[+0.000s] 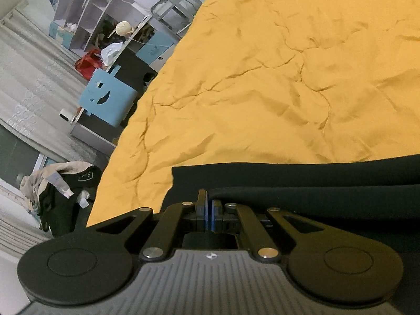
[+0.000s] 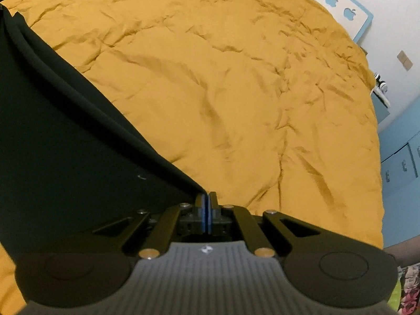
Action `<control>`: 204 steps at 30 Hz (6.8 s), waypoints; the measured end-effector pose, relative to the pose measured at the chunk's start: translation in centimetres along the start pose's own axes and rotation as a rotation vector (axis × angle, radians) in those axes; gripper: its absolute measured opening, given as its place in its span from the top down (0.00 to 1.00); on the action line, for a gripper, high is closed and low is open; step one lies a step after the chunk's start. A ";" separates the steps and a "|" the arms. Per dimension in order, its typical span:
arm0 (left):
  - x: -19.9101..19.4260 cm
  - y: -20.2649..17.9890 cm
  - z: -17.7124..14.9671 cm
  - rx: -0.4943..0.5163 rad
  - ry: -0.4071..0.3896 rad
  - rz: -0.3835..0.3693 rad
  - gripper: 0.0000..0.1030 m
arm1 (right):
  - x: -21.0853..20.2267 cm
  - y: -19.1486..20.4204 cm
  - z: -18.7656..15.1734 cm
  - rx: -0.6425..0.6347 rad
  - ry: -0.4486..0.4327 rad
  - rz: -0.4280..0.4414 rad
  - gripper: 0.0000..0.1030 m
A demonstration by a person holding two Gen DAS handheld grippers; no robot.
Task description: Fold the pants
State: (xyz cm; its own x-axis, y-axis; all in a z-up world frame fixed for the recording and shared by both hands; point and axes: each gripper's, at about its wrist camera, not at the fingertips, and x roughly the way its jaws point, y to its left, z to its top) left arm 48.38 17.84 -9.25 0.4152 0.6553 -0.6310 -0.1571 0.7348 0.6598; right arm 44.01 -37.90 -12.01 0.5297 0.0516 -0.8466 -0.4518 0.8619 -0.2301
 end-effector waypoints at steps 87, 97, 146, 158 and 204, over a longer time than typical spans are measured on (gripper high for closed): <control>-1.6 -7.7 1.1 0.459 -0.371 -0.484 0.33 | -8.1 -6.9 -8.3 0.646 -0.322 0.147 1.00; -4.3 -8.5 0.6 0.381 -0.414 -0.508 0.33 | -1.1 -7.5 -8.2 0.700 -0.121 -0.042 1.00; -6.0 -12.4 1.4 0.827 -0.295 -0.621 0.32 | -10.9 -4.9 -18.2 0.672 -0.494 0.522 1.00; -8.2 -12.1 0.2 0.823 -0.328 -0.642 0.94 | -11.5 -4.8 -18.3 0.694 -0.520 0.488 1.00; -8.4 -10.7 1.3 0.364 -0.308 -0.617 0.60 | -5.9 -8.3 -15.1 1.054 -0.239 0.242 0.95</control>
State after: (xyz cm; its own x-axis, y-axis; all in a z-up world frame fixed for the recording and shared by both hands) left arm 47.69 4.27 -10.44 0.5705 0.0297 -0.8207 0.4650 0.8120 0.3527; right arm 33.75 -52.99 -12.33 0.6864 0.2753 -0.6731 0.2146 0.8077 0.5492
